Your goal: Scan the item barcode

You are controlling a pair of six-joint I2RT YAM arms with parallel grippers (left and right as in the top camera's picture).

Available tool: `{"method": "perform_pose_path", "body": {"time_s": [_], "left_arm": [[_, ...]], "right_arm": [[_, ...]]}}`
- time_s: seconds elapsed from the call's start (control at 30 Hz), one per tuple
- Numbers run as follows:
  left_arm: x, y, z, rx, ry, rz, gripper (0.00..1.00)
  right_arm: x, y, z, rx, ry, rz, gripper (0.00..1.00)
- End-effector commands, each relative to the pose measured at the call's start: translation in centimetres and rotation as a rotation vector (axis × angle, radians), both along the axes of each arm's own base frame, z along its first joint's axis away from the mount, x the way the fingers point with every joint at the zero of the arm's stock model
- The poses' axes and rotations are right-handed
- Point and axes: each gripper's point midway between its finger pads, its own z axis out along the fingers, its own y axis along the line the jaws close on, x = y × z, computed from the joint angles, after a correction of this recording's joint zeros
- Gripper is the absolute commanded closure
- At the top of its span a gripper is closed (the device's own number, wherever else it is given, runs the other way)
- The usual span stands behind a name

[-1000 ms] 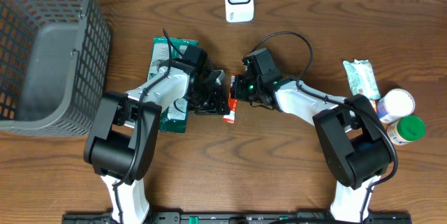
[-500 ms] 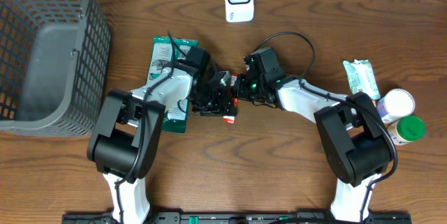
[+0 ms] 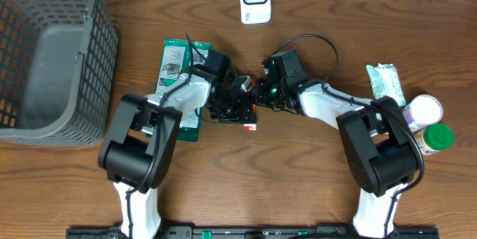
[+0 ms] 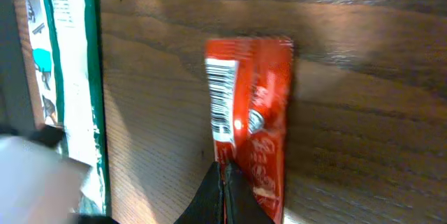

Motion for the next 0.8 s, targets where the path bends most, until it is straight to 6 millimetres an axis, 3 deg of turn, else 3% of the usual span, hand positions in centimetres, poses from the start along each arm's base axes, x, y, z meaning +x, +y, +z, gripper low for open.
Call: {"method": "perform_pose_path", "body": {"time_s": [0.0, 0.2, 0.3, 0.47, 0.57, 0.63, 0.77], "left_arm": [[-1.7, 0.5, -3.3, 0.08, 0.066, -0.015, 0.73], [-1.7, 0.5, -3.3, 0.08, 0.066, -0.015, 0.73], [-1.7, 0.5, -3.3, 0.08, 0.066, -0.015, 0.92], [-1.7, 0.6, -3.3, 0.08, 0.066, -0.013, 0.91], [-1.7, 0.5, -3.3, 0.08, 0.065, -0.014, 0.85], [-1.7, 0.6, -3.3, 0.08, 0.066, -0.013, 0.92], [-1.7, 1.2, -3.3, 0.089, 0.085, 0.002, 0.93]], "right_arm": [[-1.8, -1.1, -3.6, -0.076, 0.062, 0.009, 0.99], [-1.8, -1.0, -3.6, -0.075, 0.062, 0.009, 0.99], [-1.8, -0.8, -3.4, -0.059, 0.063, 0.018, 0.99], [-2.0, -0.3, -3.0, -0.016, 0.067, 0.042, 0.99], [-2.1, -0.4, -3.1, -0.022, 0.077, 0.04, 0.99], [-2.2, -0.4, -3.1, -0.018, 0.078, 0.043, 0.99], [-1.7, 0.5, -1.7, 0.062, 0.053, 0.07, 0.99]]}}
